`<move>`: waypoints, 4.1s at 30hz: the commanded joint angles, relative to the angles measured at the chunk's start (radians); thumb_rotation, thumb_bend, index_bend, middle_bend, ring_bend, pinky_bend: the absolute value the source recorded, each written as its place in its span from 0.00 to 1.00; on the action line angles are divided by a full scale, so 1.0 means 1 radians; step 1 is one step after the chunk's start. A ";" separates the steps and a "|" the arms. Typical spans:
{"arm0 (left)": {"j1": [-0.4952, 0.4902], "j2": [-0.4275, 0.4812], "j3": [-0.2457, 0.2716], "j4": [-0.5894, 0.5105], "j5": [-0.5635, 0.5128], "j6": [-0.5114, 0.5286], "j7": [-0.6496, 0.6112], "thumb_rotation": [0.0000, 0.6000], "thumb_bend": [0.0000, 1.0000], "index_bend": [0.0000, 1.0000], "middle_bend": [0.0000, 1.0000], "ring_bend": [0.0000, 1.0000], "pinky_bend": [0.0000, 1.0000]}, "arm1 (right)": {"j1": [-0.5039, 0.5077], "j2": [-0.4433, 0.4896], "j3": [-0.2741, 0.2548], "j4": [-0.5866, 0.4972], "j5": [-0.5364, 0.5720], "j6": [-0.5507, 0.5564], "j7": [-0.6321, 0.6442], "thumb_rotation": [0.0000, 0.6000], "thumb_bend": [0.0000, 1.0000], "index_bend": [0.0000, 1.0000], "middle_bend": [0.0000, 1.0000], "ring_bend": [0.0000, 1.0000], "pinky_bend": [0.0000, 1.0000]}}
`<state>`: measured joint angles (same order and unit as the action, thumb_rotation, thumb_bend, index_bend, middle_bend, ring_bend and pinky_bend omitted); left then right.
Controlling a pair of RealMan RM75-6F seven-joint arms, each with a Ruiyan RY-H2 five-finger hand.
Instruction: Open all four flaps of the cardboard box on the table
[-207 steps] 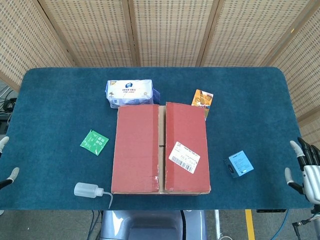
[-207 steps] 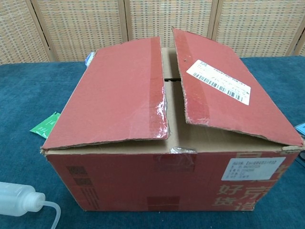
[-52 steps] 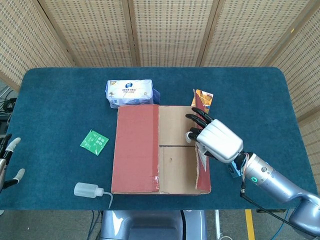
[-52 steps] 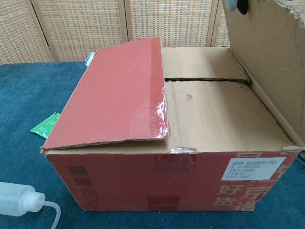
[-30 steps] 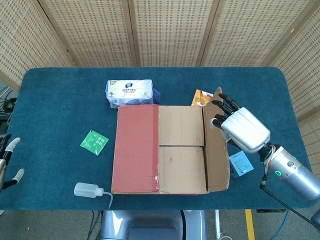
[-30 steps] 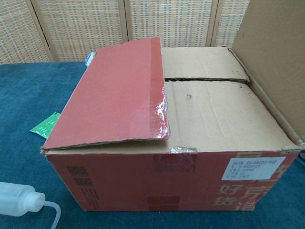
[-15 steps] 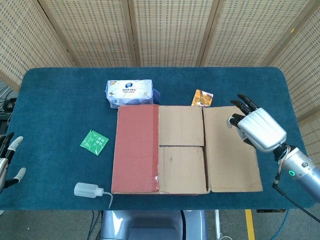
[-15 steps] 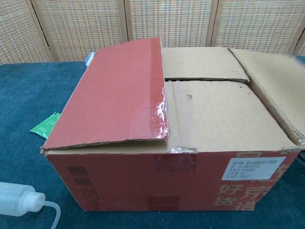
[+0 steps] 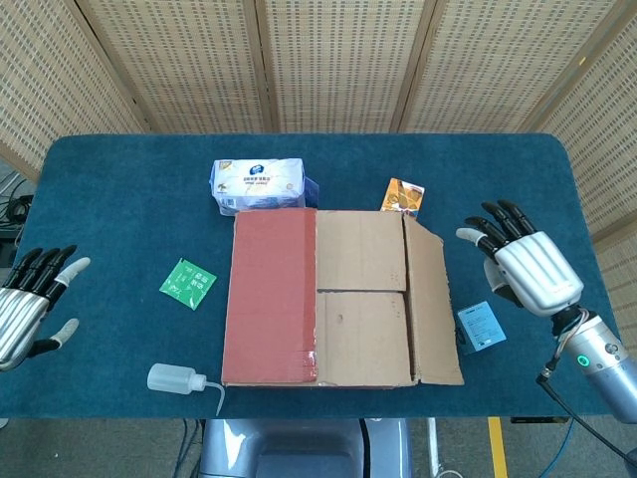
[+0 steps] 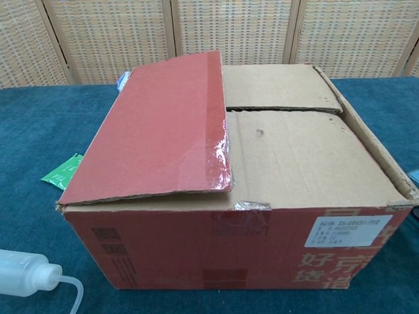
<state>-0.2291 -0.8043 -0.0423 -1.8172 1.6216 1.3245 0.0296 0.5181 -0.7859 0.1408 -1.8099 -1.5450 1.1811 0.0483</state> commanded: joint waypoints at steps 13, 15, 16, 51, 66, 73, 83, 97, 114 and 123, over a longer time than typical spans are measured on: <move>-0.325 0.128 -0.045 -0.036 0.220 -0.315 -0.229 1.00 0.96 0.05 0.00 0.00 0.00 | -0.151 -0.092 -0.055 0.040 0.048 0.139 -0.042 1.00 0.82 0.05 0.04 0.00 0.04; -0.368 0.131 -0.052 -0.042 0.238 -0.354 -0.244 1.00 1.00 0.05 0.00 0.00 0.00 | -0.165 -0.101 -0.060 0.044 0.047 0.152 -0.040 1.00 0.83 0.05 0.04 0.00 0.04; -0.400 0.128 -0.058 -0.048 0.246 -0.382 -0.257 1.00 1.00 0.05 0.00 0.00 0.00 | -0.173 -0.105 -0.062 0.046 0.045 0.158 -0.038 1.00 0.84 0.05 0.04 0.00 0.04; -0.875 -0.270 -0.200 0.038 -0.103 -0.803 -0.142 1.00 1.00 0.24 0.17 0.07 0.05 | -0.242 -0.103 -0.053 0.065 0.041 0.193 -0.011 1.00 0.87 0.05 0.04 0.00 0.04; -0.935 -0.375 -0.178 0.074 -0.215 -0.832 -0.016 1.00 1.00 0.26 0.18 0.08 0.05 | -0.252 -0.107 -0.048 0.087 0.052 0.185 0.019 1.00 0.86 0.05 0.04 0.00 0.04; -0.939 -0.369 -0.167 0.072 -0.247 -0.829 0.018 1.00 1.00 0.32 0.26 0.13 0.06 | -0.254 -0.110 -0.046 0.094 0.052 0.183 0.026 1.00 0.86 0.05 0.04 0.00 0.04; -0.920 -0.338 -0.155 0.051 -0.268 -0.785 0.041 1.00 1.00 0.38 0.32 0.18 0.11 | -0.251 -0.118 -0.040 0.098 0.051 0.177 0.024 1.00 0.86 0.05 0.04 0.00 0.04; -0.893 -0.240 -0.170 -0.010 -0.243 -0.726 0.016 1.00 1.00 0.39 0.37 0.22 0.12 | -0.239 -0.132 -0.025 0.112 0.059 0.162 0.038 1.00 0.85 0.05 0.04 0.00 0.04; -0.800 -0.028 -0.171 -0.138 -0.110 -0.601 -0.066 1.00 1.00 0.39 0.44 0.29 0.12 | -0.229 -0.128 -0.013 0.103 0.064 0.149 0.029 1.00 0.85 0.05 0.04 0.00 0.04; -0.727 0.092 -0.146 -0.165 -0.034 -0.539 -0.155 1.00 1.00 0.39 0.45 0.30 0.12 | -0.227 -0.122 -0.010 0.090 0.067 0.143 0.019 1.00 0.85 0.05 0.04 0.00 0.04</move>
<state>-0.9718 -0.7313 -0.1965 -1.9767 1.5712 0.7717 -0.1072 0.2909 -0.9082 0.1303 -1.7196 -1.4783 1.3243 0.0672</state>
